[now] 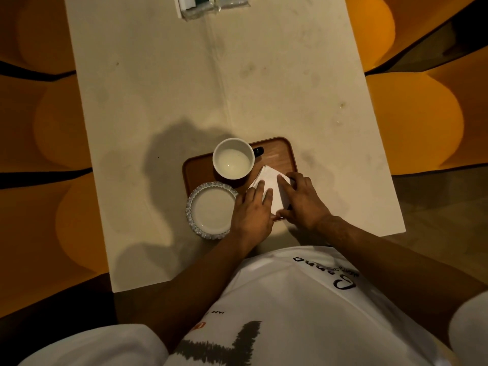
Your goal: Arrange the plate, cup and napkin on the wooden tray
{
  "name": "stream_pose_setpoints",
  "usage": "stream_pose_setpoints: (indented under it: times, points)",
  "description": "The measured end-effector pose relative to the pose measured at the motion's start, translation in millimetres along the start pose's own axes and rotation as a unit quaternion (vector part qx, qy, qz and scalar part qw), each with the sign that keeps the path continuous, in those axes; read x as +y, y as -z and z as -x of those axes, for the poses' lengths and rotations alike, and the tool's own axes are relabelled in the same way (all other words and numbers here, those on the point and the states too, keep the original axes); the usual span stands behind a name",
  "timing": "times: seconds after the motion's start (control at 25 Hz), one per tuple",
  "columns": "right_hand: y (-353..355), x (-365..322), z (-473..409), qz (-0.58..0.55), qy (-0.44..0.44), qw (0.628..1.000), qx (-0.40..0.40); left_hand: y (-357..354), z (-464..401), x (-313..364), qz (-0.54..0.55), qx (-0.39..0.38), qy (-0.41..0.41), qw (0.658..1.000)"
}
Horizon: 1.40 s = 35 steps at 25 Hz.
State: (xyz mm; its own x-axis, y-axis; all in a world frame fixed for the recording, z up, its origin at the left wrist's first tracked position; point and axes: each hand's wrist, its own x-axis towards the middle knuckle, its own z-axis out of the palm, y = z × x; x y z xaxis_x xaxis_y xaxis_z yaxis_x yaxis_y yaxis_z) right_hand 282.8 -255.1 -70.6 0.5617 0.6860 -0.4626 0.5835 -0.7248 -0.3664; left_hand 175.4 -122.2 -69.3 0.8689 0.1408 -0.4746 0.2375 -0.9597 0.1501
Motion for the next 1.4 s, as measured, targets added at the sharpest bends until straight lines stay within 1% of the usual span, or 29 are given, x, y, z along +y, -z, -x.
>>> stream_pose_setpoints:
  times: [0.12, 0.28, 0.48, 0.68, 0.76, 0.84, 0.92, 1.0, 1.16, 1.32, 1.4]
  points:
    - [-4, 3, -1, 0.0, 0.006, 1.0, 0.002, 2, 3, -1, -0.007, -0.003, -0.005, 1.0]
    - [-4, 13, -5, 0.002, 0.025, 0.999, -0.036, 4, 6, -4, -0.017, -0.004, -0.018, 1.0]
    - [-9, 8, -6, 0.013, 0.009, 1.0, -0.01, 5, 7, -4, -0.023, 0.002, -0.011, 1.0]
    - [-4, 4, -4, 0.009, -0.001, 1.0, -0.02, 9, 8, -6, -0.016, 0.017, -0.023, 0.999]
    - [-4, -2, -2, 0.023, -0.004, 1.0, -0.014, 11, 11, -12, -0.008, 0.03, -0.022, 0.999]
    - [-5, -9, 0, 0.053, -0.01, 0.998, 0.015, 12, 16, -21, 0.023, 0.054, -0.003, 0.998]
    - [-7, -13, 6, 0.056, -0.028, 0.997, 0.054, 13, 23, -31, 0.077, 0.082, 0.019, 0.994]
    - [-9, -17, 12, 0.062, -0.038, 0.995, 0.071, 11, 29, -42, 0.108, 0.099, 0.026, 0.989]
    - [-15, -26, 15, 0.071, -0.031, 0.996, 0.038, 2, 41, -56, 0.108, 0.097, 0.047, 0.988]
    - [-13, -26, 10, 0.067, -0.004, 0.998, 0.016, -4, 55, -55, 0.123, 0.061, 0.133, 0.982]
    - [-10, -22, 11, 0.062, -0.01, 0.998, 0.002, -5, 62, -50, 0.115, 0.039, 0.157, 0.98]
